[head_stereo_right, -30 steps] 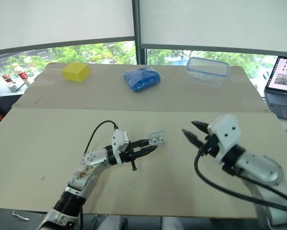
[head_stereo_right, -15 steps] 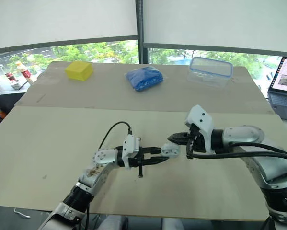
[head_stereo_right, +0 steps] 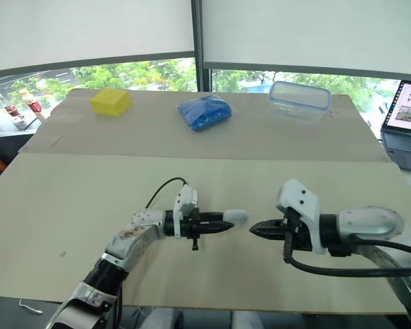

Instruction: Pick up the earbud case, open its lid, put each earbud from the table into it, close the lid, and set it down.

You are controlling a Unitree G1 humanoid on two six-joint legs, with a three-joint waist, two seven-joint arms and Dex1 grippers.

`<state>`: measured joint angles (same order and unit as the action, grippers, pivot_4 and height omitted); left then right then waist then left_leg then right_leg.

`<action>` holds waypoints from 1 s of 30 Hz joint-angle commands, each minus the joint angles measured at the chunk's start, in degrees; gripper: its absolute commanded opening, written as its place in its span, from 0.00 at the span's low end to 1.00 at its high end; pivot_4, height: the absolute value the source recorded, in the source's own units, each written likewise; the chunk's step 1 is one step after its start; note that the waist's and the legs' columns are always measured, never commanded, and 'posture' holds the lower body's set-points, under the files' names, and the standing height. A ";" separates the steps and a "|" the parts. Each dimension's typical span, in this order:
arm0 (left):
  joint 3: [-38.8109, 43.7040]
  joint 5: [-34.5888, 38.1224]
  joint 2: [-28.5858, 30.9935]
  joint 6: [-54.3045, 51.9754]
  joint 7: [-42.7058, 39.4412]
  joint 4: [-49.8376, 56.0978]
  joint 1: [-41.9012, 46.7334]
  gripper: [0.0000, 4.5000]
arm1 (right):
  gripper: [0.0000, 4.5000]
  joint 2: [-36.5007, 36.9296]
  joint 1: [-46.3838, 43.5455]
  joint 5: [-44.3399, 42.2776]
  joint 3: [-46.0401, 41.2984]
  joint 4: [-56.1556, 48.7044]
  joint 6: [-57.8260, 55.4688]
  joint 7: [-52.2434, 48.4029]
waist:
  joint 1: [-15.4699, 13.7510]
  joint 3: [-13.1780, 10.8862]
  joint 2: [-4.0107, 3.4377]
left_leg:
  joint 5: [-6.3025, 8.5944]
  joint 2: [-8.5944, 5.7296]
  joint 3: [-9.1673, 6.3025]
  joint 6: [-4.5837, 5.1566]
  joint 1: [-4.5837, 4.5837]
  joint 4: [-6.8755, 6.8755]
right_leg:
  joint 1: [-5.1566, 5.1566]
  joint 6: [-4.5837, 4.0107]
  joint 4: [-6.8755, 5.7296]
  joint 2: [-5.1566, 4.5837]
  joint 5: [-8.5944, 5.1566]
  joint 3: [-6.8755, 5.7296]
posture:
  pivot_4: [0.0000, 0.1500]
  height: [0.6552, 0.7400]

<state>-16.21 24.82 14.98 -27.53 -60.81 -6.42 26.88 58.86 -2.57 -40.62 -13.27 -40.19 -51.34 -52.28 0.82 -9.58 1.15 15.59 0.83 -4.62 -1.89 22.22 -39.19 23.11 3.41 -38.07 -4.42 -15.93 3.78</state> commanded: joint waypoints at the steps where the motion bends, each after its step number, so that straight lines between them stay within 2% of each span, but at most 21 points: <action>1: 0.91 2.74 -0.65 -11.13 2.22 0.19 4.08 0.13 | 0.00 -0.36 3.52 2.22 -4.00 -3.46 3.22 1.62 | -0.14 0.00 0.00 | 0.00 -0.01 0.01 0.00 0.01 0.00 | 0.00 0.00 0.00 -0.01 0.00 0.00 | 1.00 0.42; 6: 0.27 3.09 -1.96 -18.64 0.95 -6.33 9.83 0.13 | 0.00 -4.20 6.12 1.47 -4.13 -5.77 2.90 6.29 | -0.09 -0.01 0.02 | 0.00 -0.02 0.01 0.00 0.00 -0.02 | -0.03 0.02 0.01 -0.01 0.00 0.00 | 1.00 0.42; 11: -2.38 -0.81 -1.30 -17.36 -0.78 -12.21 13.34 0.13 | 0.00 -5.14 8.14 2.46 -3.00 -7.26 3.45 7.83 | 0.21 -0.01 0.02 | 0.00 -0.01 0.00 0.00 -0.01 -0.02 | 0.00 0.01 0.00 0.02 0.00 0.00 | 1.00 0.42; 13: -3.16 -3.55 -0.33 -14.17 -0.78 -14.51 14.19 0.37 | 0.00 -5.77 8.74 1.39 -3.63 -7.56 3.53 8.03 | 0.15 -0.01 0.02 | 0.00 -0.01 0.01 0.00 -0.01 -0.02 | -0.01 0.01 0.00 0.01 0.00 0.00 | 1.00 0.42; 15: -2.77 -5.97 1.06 -9.92 -0.68 -16.30 14.93 0.54 | 0.00 -6.54 8.86 0.11 -4.42 -7.83 3.60 8.02 | -0.03 -0.01 0.03 | 0.00 -0.01 0.01 -0.01 -0.01 -0.02 | -0.02 0.01 0.01 0.00 0.00 0.00 | 1.00 0.42; 16: -2.45 -6.53 1.67 -8.53 -0.99 -16.61 15.05 0.68 | 0.00 -6.46 8.94 -0.05 -4.56 -7.88 3.73 7.70 | -0.03 -0.01 0.03 | -0.01 -0.01 0.01 -0.01 -0.02 -0.02 | -0.03 0.01 0.01 0.00 0.01 0.00 | 1.00 0.42; 18: -2.35 -7.62 3.31 -5.77 -2.18 -16.09 14.68 0.84 | 0.00 -5.85 9.14 0.09 -4.61 -7.80 4.41 6.57 | 0.14 -0.01 0.02 | -0.01 -0.01 0.01 -0.01 -0.05 -0.02 | -0.05 0.01 0.00 0.00 0.01 0.01 | 1.00 0.42; 19: -2.56 -8.44 4.46 -3.74 -2.85 -15.38 14.15 0.95 | 0.00 -5.43 9.25 0.31 -4.70 -7.64 4.75 5.92 | 0.25 0.00 0.02 | -0.01 0.00 0.01 -0.01 -0.06 -0.02 | -0.05 0.00 0.00 0.01 0.01 0.01 | 1.00 0.42; 20: -2.68 -9.22 5.99 -1.60 -3.64 -14.18 13.35 0.99 | 0.00 -4.66 9.30 1.36 -4.67 -7.22 5.37 5.45 | 0.31 0.00 0.02 | 0.00 0.00 0.02 -0.01 -0.07 -0.01 | -0.04 0.01 -0.01 0.01 0.01 0.01 | 1.00 0.42; 21: -2.71 -9.75 6.95 -0.13 -4.18 -13.45 12.81 0.99 | 0.00 -4.13 9.36 2.16 -4.66 -6.89 5.84 5.14 | 0.40 0.00 0.01 | 0.00 0.00 0.01 -0.01 -0.07 -0.01 | -0.04 0.01 -0.01 0.02 0.01 0.01 | 1.00 0.42; 24: 0.04 -9.58 11.86 7.35 -6.72 -7.15 8.88 1.00 | 0.18 -0.26 8.86 7.99 -4.00 -4.32 11.45 2.12 | 0.42 0.00 0.01 | -0.01 0.01 0.02 -0.01 -0.05 -0.01 | -0.02 0.01 0.00 0.01 0.01 0.03 | 1.00 0.42; 26: 2.46 -7.47 14.62 10.23 -9.13 -2.25 6.22 1.00 | 0.34 1.91 8.34 10.01 -4.32 -2.47 14.33 -0.23 | 0.20 -0.01 0.02 | -0.01 0.01 0.03 -0.01 -0.02 -0.01 | 0.01 0.01 0.01 -0.01 0.01 0.03 | 1.00 0.42; 30: 7.62 -1.37 21.40 8.21 -13.96 9.47 0.21 1.00 | 0.65 6.24 6.20 11.59 -5.40 1.84 18.45 -6.05 | -0.13 -0.03 0.03 | -0.01 0.02 0.04 -0.02 0.04 -0.02 | 0.05 0.01 0.01 -0.02 0.01 0.03 | 1.00 0.42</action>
<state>-11.33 20.42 34.97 -18.91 -73.26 -2.61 27.83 63.84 4.76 -29.74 -16.74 -39.20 -35.53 -55.77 0.69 -9.62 1.18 15.59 0.85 -4.59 -1.90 22.25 -39.21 23.12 3.42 -38.05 -4.45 -15.92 3.79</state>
